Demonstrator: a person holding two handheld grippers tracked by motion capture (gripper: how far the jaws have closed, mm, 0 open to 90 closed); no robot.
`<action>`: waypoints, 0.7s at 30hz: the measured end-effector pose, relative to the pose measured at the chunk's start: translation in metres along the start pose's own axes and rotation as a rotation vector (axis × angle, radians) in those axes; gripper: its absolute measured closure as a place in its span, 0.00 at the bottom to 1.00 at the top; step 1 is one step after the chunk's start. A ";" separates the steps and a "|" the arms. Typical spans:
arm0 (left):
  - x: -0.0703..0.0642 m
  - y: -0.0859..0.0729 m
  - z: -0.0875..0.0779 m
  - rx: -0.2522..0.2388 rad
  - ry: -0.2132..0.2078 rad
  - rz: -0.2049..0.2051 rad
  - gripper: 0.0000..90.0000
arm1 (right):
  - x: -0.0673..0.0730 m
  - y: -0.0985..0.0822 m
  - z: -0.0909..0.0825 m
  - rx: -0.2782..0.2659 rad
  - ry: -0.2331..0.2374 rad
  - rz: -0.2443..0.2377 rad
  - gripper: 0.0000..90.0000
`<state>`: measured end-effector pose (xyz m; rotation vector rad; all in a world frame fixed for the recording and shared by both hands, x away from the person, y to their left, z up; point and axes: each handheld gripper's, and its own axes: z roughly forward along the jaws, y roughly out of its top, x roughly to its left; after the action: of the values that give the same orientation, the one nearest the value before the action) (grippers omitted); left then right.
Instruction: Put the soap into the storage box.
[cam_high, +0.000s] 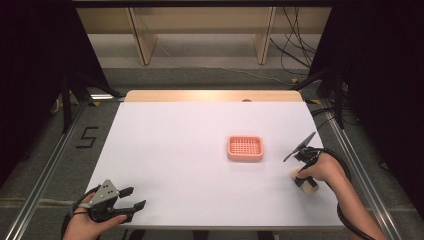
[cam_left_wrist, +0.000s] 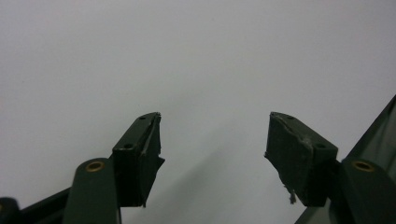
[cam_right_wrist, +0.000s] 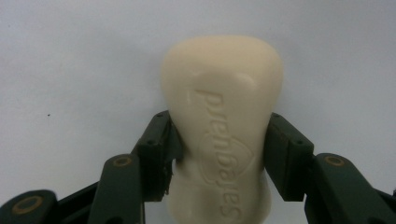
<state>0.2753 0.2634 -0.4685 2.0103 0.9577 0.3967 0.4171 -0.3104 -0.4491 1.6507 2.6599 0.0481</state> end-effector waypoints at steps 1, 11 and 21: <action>0.000 0.000 0.000 0.000 0.000 -0.001 0.39 | 0.000 0.000 0.000 0.001 0.000 0.002 0.54; 0.000 0.000 0.000 -0.001 -0.003 -0.001 0.39 | 0.000 -0.002 0.002 -0.008 -0.002 0.004 0.56; 0.002 0.001 0.000 0.005 0.004 0.033 0.39 | 0.003 -0.010 0.002 -0.055 -0.011 0.026 0.56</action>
<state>0.2765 0.2647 -0.4678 2.0328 0.9300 0.4173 0.4065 -0.3119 -0.4512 1.6644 2.6045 0.1101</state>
